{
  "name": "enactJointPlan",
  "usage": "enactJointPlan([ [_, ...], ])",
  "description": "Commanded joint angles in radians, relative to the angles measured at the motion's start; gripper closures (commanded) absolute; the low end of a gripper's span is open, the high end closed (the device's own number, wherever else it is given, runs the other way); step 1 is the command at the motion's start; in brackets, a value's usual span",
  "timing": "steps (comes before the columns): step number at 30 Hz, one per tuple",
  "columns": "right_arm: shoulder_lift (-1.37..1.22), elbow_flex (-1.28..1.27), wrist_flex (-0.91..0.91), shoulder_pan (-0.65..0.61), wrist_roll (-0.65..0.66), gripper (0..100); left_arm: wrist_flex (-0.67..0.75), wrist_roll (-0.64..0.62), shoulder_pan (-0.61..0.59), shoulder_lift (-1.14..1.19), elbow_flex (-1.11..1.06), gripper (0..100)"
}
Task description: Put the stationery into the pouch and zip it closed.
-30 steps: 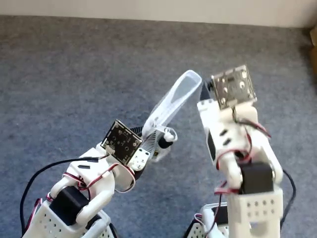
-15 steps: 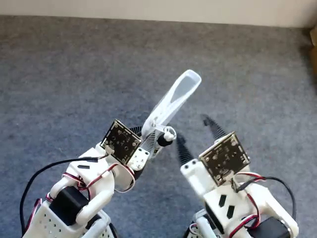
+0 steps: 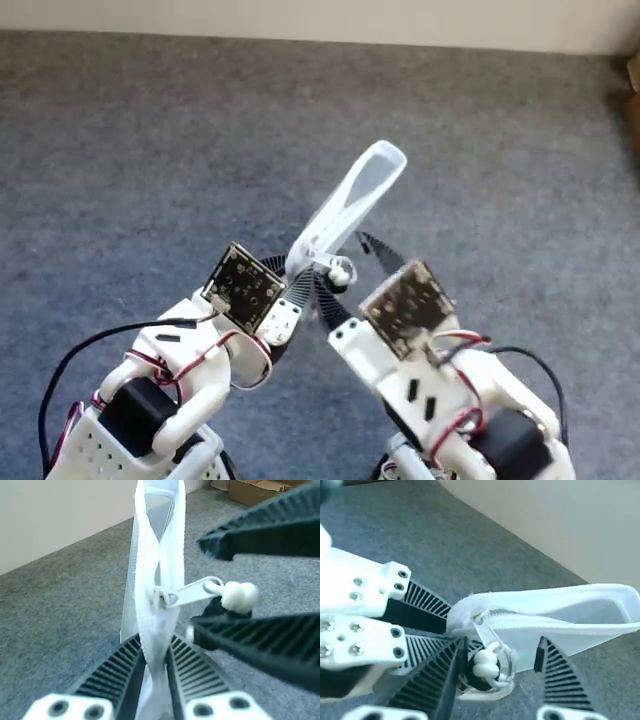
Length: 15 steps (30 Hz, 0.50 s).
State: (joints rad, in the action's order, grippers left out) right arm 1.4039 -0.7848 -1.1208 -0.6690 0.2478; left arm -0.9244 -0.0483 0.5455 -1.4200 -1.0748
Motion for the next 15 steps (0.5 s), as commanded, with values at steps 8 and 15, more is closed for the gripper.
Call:
enactJointPlan([
  [8, 0.010, -0.036, 0.047, -0.002, 0.094, 97.8, -0.006, 0.011, -0.008, -0.004, 0.004, 100],
  [15, 0.010, 0.050, 0.091, 0.019, 0.083, 99.2, -0.008, 0.011, -0.008, -0.004, 0.002, 100],
])
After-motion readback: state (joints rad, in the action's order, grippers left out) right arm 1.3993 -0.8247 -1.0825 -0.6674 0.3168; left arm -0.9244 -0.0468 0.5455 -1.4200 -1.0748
